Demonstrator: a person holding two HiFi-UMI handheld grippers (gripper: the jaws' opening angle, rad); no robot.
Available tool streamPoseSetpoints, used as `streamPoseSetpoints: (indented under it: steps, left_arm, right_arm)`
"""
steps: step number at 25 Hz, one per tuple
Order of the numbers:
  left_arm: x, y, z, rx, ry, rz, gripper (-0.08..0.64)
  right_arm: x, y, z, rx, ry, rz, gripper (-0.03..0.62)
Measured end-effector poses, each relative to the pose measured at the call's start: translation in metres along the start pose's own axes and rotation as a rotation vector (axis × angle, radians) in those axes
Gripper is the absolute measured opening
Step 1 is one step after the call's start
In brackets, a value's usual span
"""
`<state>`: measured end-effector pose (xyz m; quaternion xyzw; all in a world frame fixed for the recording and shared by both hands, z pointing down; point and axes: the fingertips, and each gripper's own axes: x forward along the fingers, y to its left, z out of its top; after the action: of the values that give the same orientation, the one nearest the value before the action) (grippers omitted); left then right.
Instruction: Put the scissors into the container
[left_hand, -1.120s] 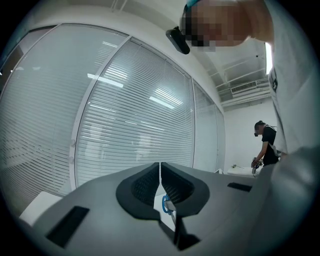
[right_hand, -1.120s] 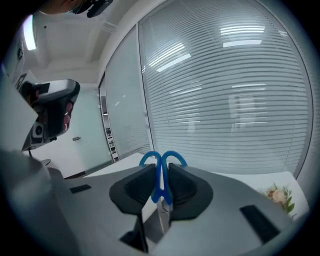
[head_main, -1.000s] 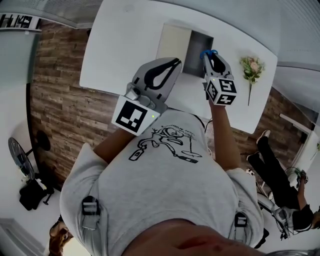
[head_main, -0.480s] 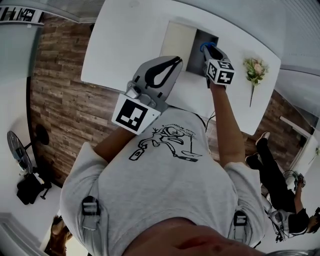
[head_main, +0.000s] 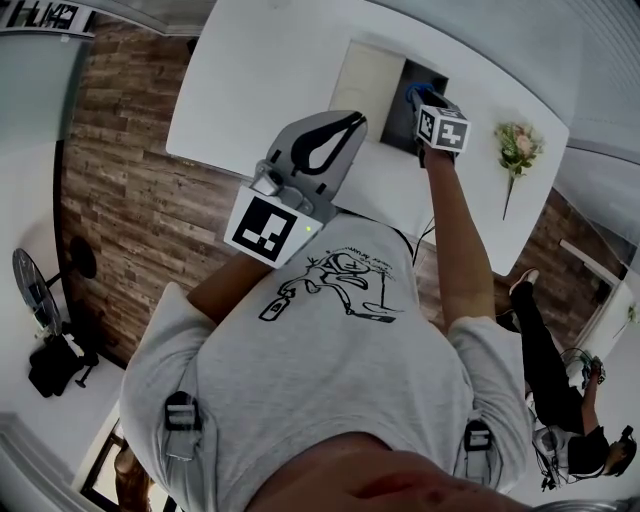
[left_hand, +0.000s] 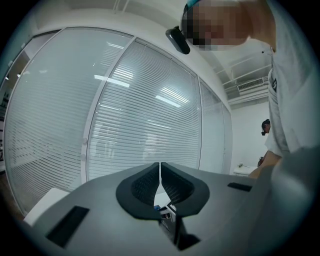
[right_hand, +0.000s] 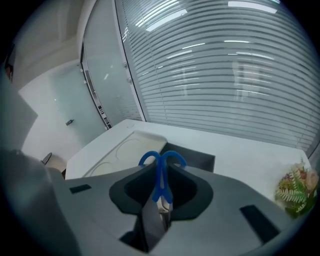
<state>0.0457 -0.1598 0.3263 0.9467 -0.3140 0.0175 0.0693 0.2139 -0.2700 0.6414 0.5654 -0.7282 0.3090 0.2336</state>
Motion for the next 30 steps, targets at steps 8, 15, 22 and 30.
streamPoseSetpoints:
  steps: [8, 15, 22, 30]
  left_arm:
    - [-0.001, 0.004, -0.002, 0.0, 0.008, 0.003, 0.026]
    - [-0.001, 0.007, -0.004, -0.006, 0.012, 0.007, 0.026]
    - [-0.002, 0.009, -0.006, -0.01, 0.018, 0.024, 0.026]
    - [-0.008, 0.02, -0.008, -0.011, 0.029, 0.043, 0.026]
  right_arm:
    - [0.022, -0.004, -0.011, 0.015, 0.073, -0.017, 0.086]
    - [0.042, -0.011, -0.022, 0.048, 0.15, -0.034, 0.086]
    - [0.054, -0.018, -0.025, 0.014, 0.246, -0.059, 0.086]
    - [0.073, -0.01, -0.035, -0.009, 0.358, -0.072, 0.086]
